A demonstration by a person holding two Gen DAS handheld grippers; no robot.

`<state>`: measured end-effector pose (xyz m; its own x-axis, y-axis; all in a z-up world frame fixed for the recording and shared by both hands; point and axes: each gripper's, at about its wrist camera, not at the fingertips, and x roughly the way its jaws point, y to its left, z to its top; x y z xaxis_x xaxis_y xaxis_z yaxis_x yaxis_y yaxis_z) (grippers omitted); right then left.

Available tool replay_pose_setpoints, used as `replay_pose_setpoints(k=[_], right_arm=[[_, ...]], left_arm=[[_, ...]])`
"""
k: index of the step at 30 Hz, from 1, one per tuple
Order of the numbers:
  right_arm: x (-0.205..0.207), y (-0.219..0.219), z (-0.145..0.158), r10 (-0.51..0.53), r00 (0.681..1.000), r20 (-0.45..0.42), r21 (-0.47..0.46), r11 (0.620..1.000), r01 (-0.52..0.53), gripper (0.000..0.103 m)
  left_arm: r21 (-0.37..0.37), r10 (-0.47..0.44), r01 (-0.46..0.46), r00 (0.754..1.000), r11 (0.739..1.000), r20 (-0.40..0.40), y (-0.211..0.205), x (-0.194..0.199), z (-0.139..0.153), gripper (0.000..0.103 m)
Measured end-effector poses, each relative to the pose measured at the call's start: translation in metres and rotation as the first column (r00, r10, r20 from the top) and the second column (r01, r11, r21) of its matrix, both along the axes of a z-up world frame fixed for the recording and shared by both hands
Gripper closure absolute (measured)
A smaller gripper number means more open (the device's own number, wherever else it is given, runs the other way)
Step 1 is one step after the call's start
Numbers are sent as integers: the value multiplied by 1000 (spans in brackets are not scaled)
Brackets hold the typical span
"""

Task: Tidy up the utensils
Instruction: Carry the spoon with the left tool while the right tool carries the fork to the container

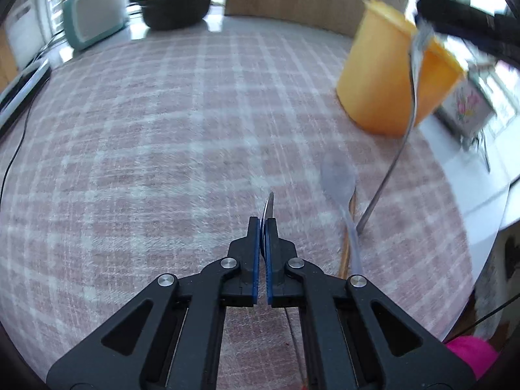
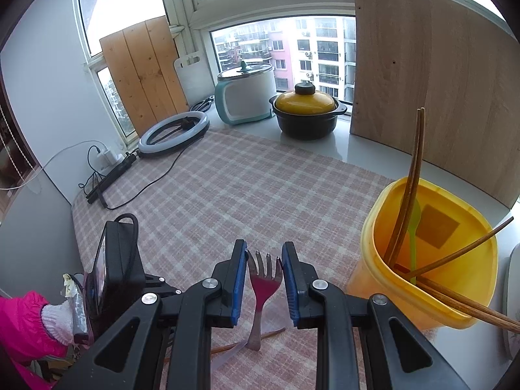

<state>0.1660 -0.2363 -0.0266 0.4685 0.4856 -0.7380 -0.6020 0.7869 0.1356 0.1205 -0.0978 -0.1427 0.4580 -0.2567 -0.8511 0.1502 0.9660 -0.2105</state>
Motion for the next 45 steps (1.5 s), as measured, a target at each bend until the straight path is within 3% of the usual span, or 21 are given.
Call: replay_pose_setpoints(k=[7, 12, 27, 45], right_arm=[[-4, -8, 11, 7, 999, 35, 31, 999, -8, 82], [-13, -6, 21, 30, 994, 109, 14, 999, -32, 83], [-22, 2, 33, 48, 984, 171, 3, 999, -50, 83], [-23, -52, 121, -76, 945, 317, 86, 995, 51, 83]], left_arm=[[-39, 48, -45, 993, 998, 104, 14, -8, 42, 103], [-46, 59, -53, 986, 998, 153, 18, -7, 63, 103], [-46, 60, -50, 971, 998, 231, 20, -5, 91, 103], [-91, 55, -14, 885, 996, 462, 11, 15, 189, 103]])
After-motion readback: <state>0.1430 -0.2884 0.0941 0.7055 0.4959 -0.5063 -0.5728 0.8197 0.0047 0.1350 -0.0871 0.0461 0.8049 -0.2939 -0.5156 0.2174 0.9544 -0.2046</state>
